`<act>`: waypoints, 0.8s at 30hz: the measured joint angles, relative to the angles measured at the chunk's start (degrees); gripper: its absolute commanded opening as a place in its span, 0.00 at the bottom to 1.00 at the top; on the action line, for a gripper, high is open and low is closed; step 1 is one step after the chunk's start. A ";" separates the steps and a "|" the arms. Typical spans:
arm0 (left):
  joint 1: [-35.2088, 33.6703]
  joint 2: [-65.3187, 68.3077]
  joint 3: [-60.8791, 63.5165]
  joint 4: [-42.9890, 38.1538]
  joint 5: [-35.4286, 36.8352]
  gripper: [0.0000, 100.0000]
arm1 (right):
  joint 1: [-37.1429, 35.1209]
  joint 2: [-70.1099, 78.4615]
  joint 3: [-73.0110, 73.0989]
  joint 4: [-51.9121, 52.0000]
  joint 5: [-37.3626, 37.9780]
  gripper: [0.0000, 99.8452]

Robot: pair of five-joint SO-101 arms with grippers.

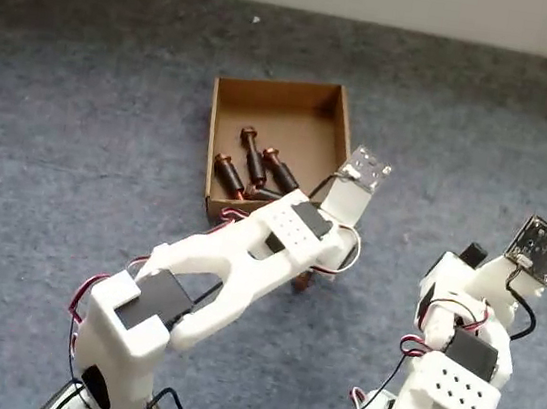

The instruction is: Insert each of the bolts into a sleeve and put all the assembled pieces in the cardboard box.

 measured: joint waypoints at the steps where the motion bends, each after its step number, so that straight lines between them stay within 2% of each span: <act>1: 0.00 0.00 0.00 0.00 0.00 0.01 | 0.00 0.00 0.00 0.00 0.00 0.01; 5: 0.00 0.00 -0.26 0.70 0.00 0.01 | 0.00 0.00 0.00 0.00 0.00 0.01; 10: 0.00 -1.14 -1.14 6.86 0.00 0.01 | 0.00 0.00 0.00 0.00 0.00 0.01; 19: -0.18 -16.35 -1.05 20.57 0.09 0.01 | 0.00 0.00 0.00 0.00 0.00 0.01; 24: -4.48 -23.38 -1.05 26.64 0.09 0.01 | 0.00 -0.09 1.67 -0.09 0.00 0.01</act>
